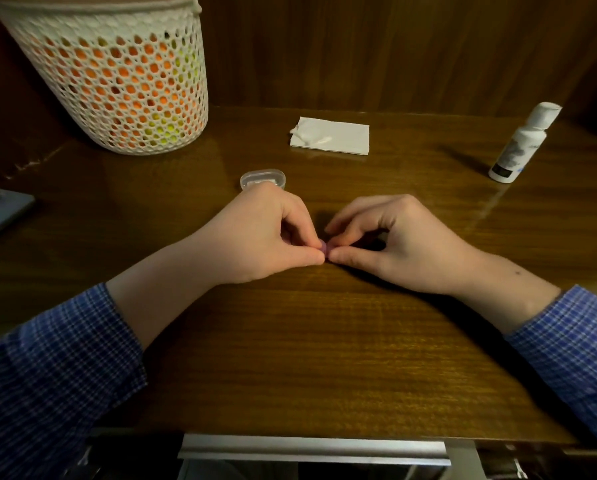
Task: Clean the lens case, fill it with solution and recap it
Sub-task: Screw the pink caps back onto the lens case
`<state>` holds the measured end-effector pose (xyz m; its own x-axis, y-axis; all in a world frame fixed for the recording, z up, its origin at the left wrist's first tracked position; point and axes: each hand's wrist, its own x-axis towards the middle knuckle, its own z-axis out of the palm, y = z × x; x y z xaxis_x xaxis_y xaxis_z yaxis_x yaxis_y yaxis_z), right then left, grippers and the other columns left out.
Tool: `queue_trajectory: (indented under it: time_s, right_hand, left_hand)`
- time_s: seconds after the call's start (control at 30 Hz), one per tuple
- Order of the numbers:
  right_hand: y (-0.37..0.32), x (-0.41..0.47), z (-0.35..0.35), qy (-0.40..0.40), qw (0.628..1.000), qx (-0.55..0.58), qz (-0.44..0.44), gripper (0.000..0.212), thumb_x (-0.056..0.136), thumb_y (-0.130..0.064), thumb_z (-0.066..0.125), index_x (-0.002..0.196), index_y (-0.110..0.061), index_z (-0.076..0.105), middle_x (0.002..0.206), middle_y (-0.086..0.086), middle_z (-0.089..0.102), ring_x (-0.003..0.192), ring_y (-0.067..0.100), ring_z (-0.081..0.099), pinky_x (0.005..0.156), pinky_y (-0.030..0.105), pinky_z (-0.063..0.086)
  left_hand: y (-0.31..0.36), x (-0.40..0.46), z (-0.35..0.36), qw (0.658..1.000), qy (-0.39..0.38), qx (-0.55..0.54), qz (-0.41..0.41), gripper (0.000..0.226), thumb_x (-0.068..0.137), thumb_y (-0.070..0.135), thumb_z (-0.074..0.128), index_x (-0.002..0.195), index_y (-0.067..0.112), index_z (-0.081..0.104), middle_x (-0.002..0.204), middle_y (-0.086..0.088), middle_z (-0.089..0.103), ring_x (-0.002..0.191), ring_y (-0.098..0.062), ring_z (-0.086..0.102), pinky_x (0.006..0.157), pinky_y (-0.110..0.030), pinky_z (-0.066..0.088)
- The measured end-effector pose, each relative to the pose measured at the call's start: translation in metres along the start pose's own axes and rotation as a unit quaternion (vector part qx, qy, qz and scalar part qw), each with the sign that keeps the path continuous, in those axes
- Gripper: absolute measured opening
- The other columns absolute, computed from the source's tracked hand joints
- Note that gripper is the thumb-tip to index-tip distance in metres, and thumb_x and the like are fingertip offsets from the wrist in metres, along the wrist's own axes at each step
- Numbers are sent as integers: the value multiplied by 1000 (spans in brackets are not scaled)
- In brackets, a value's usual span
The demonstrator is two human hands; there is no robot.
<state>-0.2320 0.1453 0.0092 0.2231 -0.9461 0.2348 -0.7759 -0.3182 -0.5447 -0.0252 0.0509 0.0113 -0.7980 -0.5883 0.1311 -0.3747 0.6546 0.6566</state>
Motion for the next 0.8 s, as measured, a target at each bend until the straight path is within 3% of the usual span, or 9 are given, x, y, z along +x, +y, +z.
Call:
queue_trajectory:
  time_s: [0.1, 0.23, 0.43, 0.67, 0.8]
  right_hand:
    - [3, -1, -5, -24, 1000, 5, -7, 13, 86, -24, 77, 97, -19, 82, 108, -10, 76, 101, -1, 69, 93, 22, 56]
    - [-1, -1, 6, 24, 999, -38, -4, 15, 85, -32, 77, 93, -21, 81, 96, -11, 72, 89, 0, 68, 84, 23, 59]
    - [1, -3, -5, -36, 999, -10, -18, 16, 89, -17, 76, 104, -17, 81, 116, -7, 75, 107, 0, 68, 97, 21, 55]
    - [-2, -2, 9, 43, 999, -22, 14, 12, 83, -30, 81, 91, -21, 82, 95, -12, 72, 88, 0, 68, 85, 21, 57]
    - [0, -3, -1, -12, 1000, 0, 0, 14, 87, -25, 77, 100, -21, 82, 110, -10, 73, 101, 0, 69, 93, 23, 56]
  left_hand:
    - [0, 0, 1, 1000, 1, 3, -1, 9, 80, 31, 85, 88, 33, 83, 92, 17, 73, 88, -1, 69, 78, -35, 61]
    - [2, -1, 0, 1000, -2, 9, 2, 9, 79, 33, 84, 87, 34, 82, 92, 16, 73, 89, -3, 69, 78, -36, 61]
    - [1, -2, 0, 1000, 4, 12, -9, 9, 79, 33, 85, 87, 33, 82, 93, 18, 73, 89, 0, 68, 80, -33, 61]
    - [3, -4, 0, 1000, 10, 7, -1, 9, 78, 33, 86, 85, 36, 82, 91, 16, 73, 88, -1, 69, 79, -32, 61]
    - [2, -3, 1, 1000, 8, 9, -7, 8, 79, 33, 86, 86, 34, 82, 92, 17, 73, 88, 1, 68, 79, -30, 61]
